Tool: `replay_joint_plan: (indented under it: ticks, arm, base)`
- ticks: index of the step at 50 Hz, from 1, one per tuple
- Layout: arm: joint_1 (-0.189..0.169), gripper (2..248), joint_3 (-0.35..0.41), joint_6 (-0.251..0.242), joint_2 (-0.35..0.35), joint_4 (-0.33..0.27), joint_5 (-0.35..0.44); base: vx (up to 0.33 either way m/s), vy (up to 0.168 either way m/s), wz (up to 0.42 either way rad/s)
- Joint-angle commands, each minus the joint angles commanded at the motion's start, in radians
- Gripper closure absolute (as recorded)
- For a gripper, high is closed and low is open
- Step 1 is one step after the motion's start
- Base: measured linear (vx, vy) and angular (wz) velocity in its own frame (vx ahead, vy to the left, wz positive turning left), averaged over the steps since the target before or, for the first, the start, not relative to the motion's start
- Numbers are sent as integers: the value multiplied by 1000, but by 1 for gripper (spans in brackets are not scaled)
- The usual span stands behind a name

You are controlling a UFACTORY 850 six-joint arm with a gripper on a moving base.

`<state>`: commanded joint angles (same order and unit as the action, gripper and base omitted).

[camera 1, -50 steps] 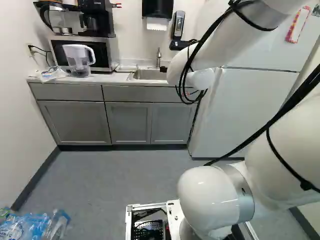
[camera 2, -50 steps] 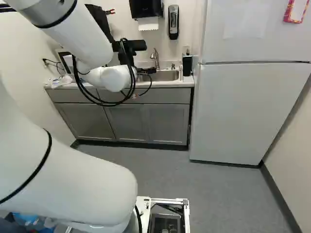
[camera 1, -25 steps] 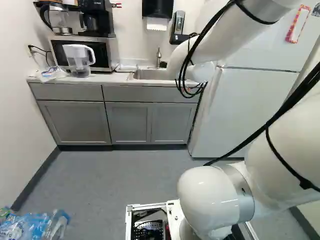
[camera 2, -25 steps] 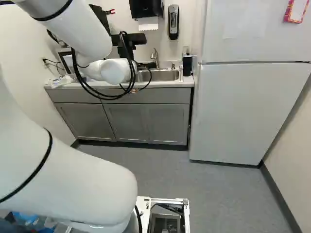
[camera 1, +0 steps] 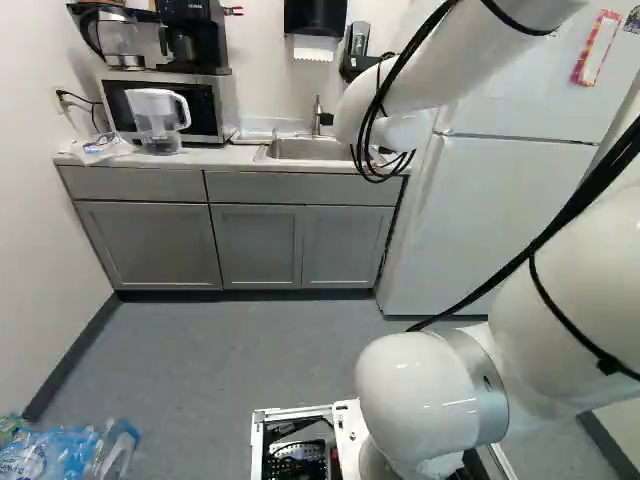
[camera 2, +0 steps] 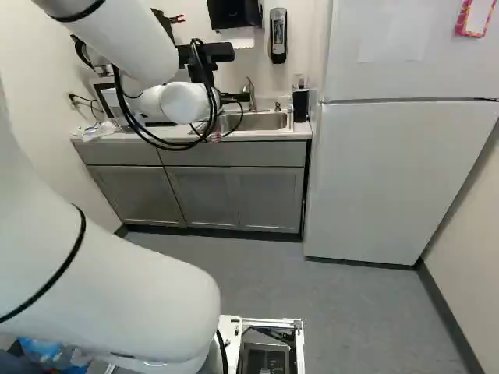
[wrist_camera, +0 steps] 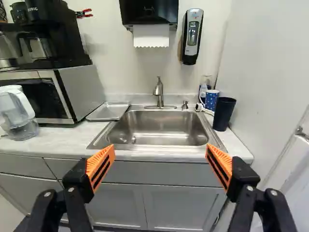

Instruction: Rinse the cup and place it in the tray

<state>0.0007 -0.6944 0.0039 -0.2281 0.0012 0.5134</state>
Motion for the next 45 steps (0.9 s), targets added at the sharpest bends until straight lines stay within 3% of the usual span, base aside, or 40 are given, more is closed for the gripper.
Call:
replay_joint_plan:
  ticks: [45]
  arm:
    - [0,3,-117,0,26,0,-78]
  base:
    - [0,0,0]
